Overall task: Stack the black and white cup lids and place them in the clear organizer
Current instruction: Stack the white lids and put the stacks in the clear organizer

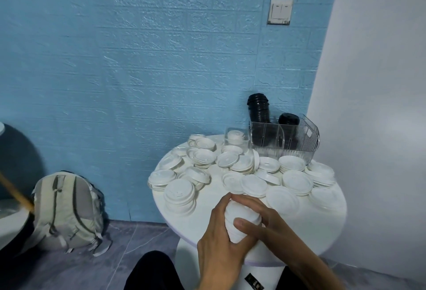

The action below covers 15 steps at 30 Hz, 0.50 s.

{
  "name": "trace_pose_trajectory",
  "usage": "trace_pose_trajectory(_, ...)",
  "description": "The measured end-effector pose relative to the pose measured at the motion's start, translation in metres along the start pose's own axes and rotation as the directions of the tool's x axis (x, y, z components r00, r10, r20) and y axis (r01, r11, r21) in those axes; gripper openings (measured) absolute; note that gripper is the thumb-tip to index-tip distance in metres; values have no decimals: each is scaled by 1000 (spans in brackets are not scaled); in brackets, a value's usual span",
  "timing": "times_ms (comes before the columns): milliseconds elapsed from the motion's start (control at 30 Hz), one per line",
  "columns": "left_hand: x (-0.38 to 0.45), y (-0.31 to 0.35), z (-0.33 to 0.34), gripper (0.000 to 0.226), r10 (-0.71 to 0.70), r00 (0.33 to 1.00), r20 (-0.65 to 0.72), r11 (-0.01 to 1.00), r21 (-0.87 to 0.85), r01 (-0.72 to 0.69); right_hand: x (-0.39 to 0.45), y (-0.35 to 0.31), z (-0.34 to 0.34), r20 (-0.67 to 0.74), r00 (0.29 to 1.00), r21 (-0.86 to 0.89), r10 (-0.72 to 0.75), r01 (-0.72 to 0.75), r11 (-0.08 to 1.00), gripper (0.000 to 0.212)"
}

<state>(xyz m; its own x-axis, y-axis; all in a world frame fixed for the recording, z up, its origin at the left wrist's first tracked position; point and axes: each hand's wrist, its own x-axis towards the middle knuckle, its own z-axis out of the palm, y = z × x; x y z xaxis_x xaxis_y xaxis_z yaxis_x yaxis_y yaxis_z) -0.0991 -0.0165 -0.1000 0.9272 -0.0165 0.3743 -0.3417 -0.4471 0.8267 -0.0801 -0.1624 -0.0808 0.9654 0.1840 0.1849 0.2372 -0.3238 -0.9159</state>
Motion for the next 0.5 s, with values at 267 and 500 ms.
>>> trace_pose_trajectory(267, -1, -9, 8, 60, 37, 995, -90, 999, -2, -37, 7, 8, -21, -82, 996, -9, 18, -18, 1000, 53)
trace_pose_trajectory(500, -1, -10, 8, 66, 33, 997, -74, 999, -26, -35, 22, 49, -65, -494, 857, -569, -147, -191, 800, 65)
